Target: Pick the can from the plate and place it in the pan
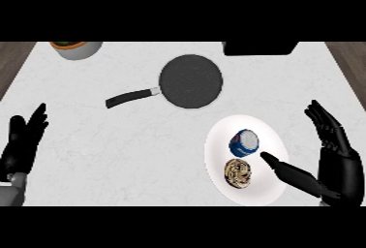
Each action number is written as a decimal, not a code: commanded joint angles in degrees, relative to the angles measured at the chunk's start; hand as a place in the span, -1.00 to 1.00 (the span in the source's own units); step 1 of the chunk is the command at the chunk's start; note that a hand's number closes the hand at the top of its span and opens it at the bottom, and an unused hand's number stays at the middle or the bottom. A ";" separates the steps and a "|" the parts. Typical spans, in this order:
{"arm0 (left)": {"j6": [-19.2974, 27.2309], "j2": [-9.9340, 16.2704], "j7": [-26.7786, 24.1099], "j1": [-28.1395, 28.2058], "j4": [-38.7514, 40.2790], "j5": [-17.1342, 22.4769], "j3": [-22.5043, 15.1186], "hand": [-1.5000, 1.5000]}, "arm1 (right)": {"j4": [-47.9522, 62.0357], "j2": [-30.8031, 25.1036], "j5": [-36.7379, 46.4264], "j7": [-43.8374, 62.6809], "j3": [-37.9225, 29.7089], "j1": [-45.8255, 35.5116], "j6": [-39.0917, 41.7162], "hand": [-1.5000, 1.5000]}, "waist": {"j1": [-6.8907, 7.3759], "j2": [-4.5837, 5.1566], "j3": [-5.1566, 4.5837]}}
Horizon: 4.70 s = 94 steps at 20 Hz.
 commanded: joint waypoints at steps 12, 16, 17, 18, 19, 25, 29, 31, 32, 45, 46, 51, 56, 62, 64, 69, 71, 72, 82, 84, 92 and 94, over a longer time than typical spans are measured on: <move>-1.72 -0.64 0.45 -3.23 1.03 -1.55 -0.92 0.00 | -11.87 -24.54 23.27 54.00 9.15 -11.76 19.04 -1.00 | 3.13 0.28 -0.48; -2.93 0.30 0.80 -3.38 1.29 -0.92 0.22 0.00 | -11.49 -25.23 24.49 66.18 14.37 -18.00 28.57 -1.00 | 3.25 0.23 -0.30; -2.28 -1.72 1.06 -4.19 2.61 -1.09 -0.33 0.00 | -11.08 -24.20 23.62 68.75 14.82 -19.91 30.55 -1.00 | 2.48 0.27 -0.20; -1.28 -2.71 0.54 -2.26 -0.55 -2.22 -1.89 0.00 | -9.80 -21.68 25.95 71.12 18.50 -21.64 31.02 -1.00 | 3.23 0.16 -0.15; -2.64 0.13 4.33 -5.65 0.34 -1.25 0.26 0.00 | -9.95 -21.50 23.15 74.02 17.37 -25.74 34.84 -1.00 | 2.83 0.19 -0.12; -1.74 -3.16 1.21 -3.54 1.70 -3.36 0.44 0.00 | -1.98 -12.63 24.87 77.54 21.05 -28.48 38.98 -1.00 | 1.70 0.14 0.01; -2.63 -2.91 2.07 -2.17 -0.02 -4.10 2.07 0.00 | -5.95 -10.33 28.39 79.66 22.15 -25.75 40.30 -1.00 | 1.25 0.00 0.03; -4.48 -2.90 0.63 -3.05 2.37 -3.06 3.51 0.00 | -1.09 -8.17 32.58 78.09 23.78 -25.34 37.36 -1.00 | 1.30 0.07 0.03; -0.59 -5.30 2.71 -3.44 0.43 -5.78 1.09 0.00 | 2.72 -7.50 32.28 77.77 22.62 -28.06 38.14 -1.00 | 1.48 0.10 0.04; -4.22 -6.76 2.01 -5.83 4.36 -8.68 5.31 0.00 | 11.46 -3.35 39.48 67.77 19.50 -23.93 39.08 -1.00 | 1.23 0.15 0.04; -5.15 -6.12 6.21 -0.89 -5.02 -7.84 4.99 0.00 | 7.47 -1.38 40.97 71.36 21.21 -23.43 41.05 -1.00 | 1.49 0.01 0.06; -6.42 -6.85 4.01 -0.89 -2.57 -9.77 7.16 0.00 | 8.33 2.44 43.96 71.79 18.77 -24.09 42.35 -1.00 | 1.42 0.03 0.05; -6.47 -9.17 0.81 -0.52 -0.26 -11.57 8.08 0.00 | 18.12 2.76 46.36 63.23 15.73 -23.87 39.51 -1.00 | 1.49 0.13 0.05; -7.02 -9.43 8.73 1.40 -9.83 -12.28 8.79 0.00 | 15.52 4.82 49.15 65.15 15.86 -19.56 40.91 -1.00 | 1.49 -0.01 0.07; -9.00 -9.82 3.14 -1.86 -1.49 -12.34 10.90 0.00 | 21.43 4.48 50.03 60.81 12.68 -23.03 41.08 -1.00 | 1.36 0.11 0.05; -9.59 -9.90 2.26 -1.56 -0.97 -14.09 11.73 0.00 | 20.07 3.66 52.02 56.98 13.19 -23.25 43.18 1.00 | 1.35 0.09 0.05; -10.02 -10.61 0.13 0.14 -0.69 -13.92 11.05 0.00 | 23.28 -0.36 55.20 52.89 13.65 -23.70 39.86 1.00 | 1.55 0.15 0.05; -10.01 -9.78 -0.25 -2.92 3.36 -14.42 12.22 0.00 | 22.19 2.42 56.50 57.43 14.47 -26.33 42.37 1.00 | 1.33 0.16 0.02; -10.40 -11.89 3.83 -1.23 -1.97 -14.43 13.05 0.00 | 17.11 8.83 63.52 67.57 13.35 -13.40 34.72 1.00 | 0.36 -0.06 0.03; -10.20 -10.85 3.73 -0.98 -3.01 -14.69 13.62 0.00 | 16.53 13.55 66.25 76.82 13.82 -11.06 31.77 1.00 | 0.24 -0.17 0.03; -10.21 -11.82 3.26 -2.03 -0.81 -14.90 13.59 0.00 | -0.53 13.58 83.38 86.90 25.14 -3.28 24.23 1.00 | 0.23 -0.26 -0.02; -12.15 -10.18 1.18 -1.87 1.39 -14.50 14.29 0.00 | 0.39 13.80 89.29 87.74 26.73 -9.15 23.43 1.00 | 0.67 -0.12 -0.08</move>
